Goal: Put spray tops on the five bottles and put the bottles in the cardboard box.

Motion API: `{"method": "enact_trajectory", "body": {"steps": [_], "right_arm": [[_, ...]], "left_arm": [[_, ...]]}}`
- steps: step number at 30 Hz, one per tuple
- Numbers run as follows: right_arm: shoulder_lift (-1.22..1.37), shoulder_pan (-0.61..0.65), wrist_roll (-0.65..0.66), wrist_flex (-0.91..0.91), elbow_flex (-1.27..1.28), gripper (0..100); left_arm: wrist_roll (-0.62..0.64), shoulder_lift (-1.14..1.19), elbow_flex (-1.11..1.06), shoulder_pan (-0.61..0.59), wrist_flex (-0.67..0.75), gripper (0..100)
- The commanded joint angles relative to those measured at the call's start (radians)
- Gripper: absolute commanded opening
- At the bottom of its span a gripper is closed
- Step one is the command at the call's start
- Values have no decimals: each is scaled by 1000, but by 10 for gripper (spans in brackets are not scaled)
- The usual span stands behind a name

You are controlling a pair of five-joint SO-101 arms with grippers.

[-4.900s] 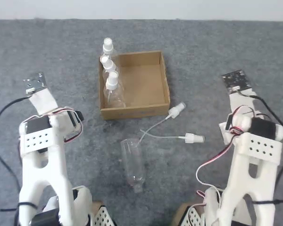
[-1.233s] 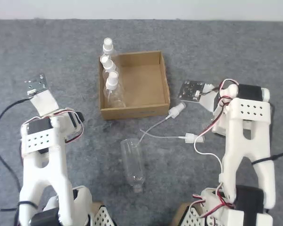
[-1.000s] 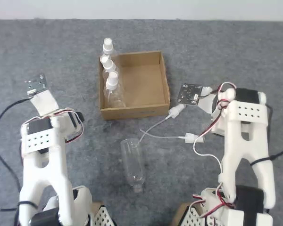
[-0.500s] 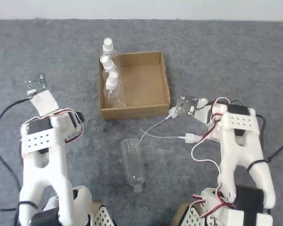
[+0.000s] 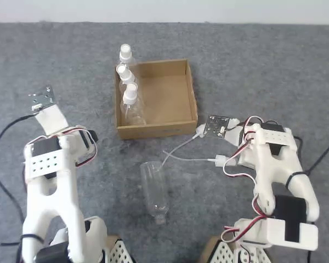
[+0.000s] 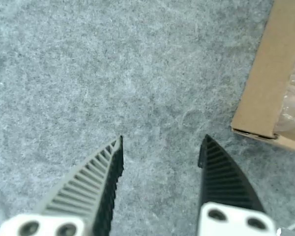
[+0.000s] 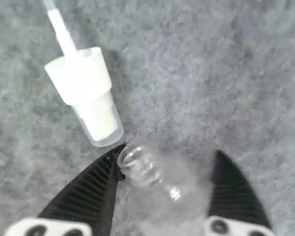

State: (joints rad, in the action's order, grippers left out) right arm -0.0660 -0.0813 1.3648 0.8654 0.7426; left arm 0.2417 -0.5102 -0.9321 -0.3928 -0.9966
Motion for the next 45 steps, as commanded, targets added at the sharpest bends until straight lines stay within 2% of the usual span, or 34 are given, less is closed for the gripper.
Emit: {"method": "enact_trajectory", "body": {"steps": [1,10,20,22,27,29,34,39,45], "right_arm": [[-39,-22,-23,-4,-21,107],[-108,-19,-192,1,-21,94],[-159,31,-368,116,-23,104],[-186,36,-384,143,-23,143],[-286,28,-423,220,-23,325],[-328,27,-427,269,-23,361],[-401,28,-422,404,-23,362],[-400,-21,-416,423,-17,362],[-332,-120,-281,421,-17,362]], "left_arm": [[2,-6,8,-2,31,235],[2,-6,8,-2,31,235],[2,-6,8,-2,31,235],[2,-6,8,-2,31,235],[2,-5,8,-2,31,235],[2,-5,8,-2,31,235],[2,-6,8,-2,31,235],[2,-5,8,-2,31,235],[2,-5,8,-2,31,235]]}}
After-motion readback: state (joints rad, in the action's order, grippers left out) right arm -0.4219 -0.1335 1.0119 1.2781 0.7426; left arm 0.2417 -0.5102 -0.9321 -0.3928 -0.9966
